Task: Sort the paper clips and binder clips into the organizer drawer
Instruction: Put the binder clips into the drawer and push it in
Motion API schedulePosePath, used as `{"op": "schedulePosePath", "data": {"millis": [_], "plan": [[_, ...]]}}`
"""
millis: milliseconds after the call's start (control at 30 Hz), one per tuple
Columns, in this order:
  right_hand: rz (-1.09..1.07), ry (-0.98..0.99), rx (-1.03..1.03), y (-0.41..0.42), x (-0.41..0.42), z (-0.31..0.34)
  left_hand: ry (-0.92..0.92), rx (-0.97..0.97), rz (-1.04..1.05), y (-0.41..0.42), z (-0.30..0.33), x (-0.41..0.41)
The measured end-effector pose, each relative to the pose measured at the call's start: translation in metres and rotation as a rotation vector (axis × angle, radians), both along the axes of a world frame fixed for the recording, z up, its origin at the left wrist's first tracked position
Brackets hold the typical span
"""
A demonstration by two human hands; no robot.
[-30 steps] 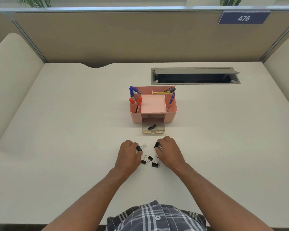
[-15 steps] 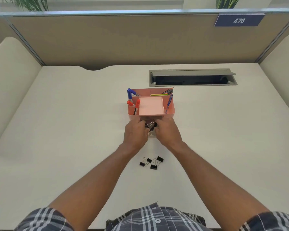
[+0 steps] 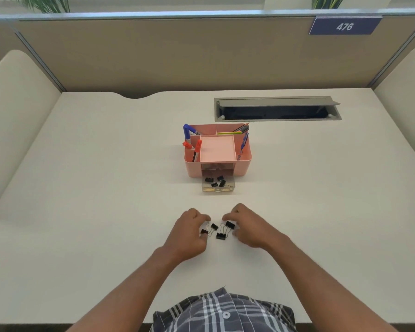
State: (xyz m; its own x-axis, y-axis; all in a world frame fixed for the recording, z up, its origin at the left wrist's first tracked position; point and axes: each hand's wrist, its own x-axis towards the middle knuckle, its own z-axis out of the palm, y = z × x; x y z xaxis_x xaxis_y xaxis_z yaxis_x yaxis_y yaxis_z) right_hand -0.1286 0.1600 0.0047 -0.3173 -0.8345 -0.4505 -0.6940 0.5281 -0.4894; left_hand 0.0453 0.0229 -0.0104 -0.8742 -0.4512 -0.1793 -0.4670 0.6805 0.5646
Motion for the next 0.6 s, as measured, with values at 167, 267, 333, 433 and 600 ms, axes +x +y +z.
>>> {"op": "schedulePosePath", "data": {"millis": [167, 267, 333, 433, 600], "plan": [[-0.035, 0.088, -0.138, 0.004, 0.008, -0.013, 0.039, -0.099, 0.043, 0.006, -0.006, -0.001], [-0.085, 0.129, -0.161, -0.001, 0.007, -0.012, 0.065, -0.141, 0.085, 0.005, -0.005, -0.009], [-0.121, 0.147, -0.165, -0.001, 0.007, -0.011, 0.079, -0.166, 0.101, 0.004, -0.004, -0.014], [-0.162, 0.139, -0.162, 0.0, 0.007, -0.008, 0.121, -0.196, 0.104, 0.003, -0.005, -0.017], [-0.225, 0.047, -0.134, 0.001, -0.005, 0.001, 0.223, -0.161, 0.183, 0.001, 0.001, -0.019]]}}
